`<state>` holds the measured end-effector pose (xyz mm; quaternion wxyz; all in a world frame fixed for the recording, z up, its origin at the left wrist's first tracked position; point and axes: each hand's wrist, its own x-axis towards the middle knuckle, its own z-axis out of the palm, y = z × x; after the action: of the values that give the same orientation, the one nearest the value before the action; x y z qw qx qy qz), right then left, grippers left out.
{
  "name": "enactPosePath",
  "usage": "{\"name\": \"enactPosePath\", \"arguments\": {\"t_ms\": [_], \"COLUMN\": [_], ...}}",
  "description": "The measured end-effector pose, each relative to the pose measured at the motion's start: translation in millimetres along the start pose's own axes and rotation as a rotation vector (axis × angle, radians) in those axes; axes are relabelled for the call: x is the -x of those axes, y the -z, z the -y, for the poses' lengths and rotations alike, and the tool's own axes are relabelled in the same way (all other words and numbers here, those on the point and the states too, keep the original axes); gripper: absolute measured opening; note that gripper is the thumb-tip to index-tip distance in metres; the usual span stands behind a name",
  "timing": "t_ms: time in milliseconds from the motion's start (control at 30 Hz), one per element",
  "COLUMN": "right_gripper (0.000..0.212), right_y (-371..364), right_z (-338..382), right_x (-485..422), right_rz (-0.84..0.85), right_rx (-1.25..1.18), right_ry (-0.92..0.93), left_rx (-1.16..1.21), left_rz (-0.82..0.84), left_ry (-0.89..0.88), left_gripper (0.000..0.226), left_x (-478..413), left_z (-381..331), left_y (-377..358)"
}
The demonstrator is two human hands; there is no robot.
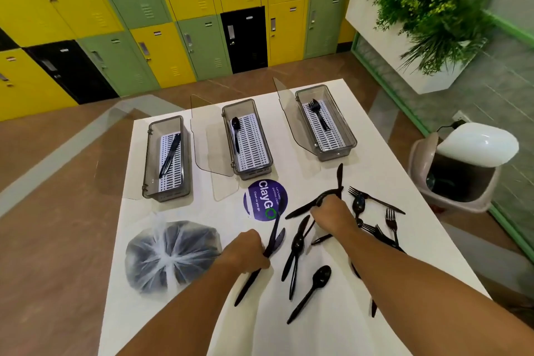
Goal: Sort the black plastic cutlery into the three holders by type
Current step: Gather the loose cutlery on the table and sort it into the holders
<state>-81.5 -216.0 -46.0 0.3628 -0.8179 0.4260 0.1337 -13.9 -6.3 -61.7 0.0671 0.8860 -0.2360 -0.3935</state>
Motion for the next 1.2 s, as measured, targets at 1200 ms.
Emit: {"name": "enactPosePath", "arguments": {"t_ms": [1200], "right_gripper": [0.013], "right_y": [-24], "right_z": [30], "right_x": [-41], "right_rz": [-0.043], "right_rx": [-0.16], "right_ry": [-0.181], "left_rx": [0.302], "left_rz": [-0.351], "left_ry": [-0.018], "left_gripper": [0.03], "left_x": [-42], "left_z": [-42], "left_y": [2]}}
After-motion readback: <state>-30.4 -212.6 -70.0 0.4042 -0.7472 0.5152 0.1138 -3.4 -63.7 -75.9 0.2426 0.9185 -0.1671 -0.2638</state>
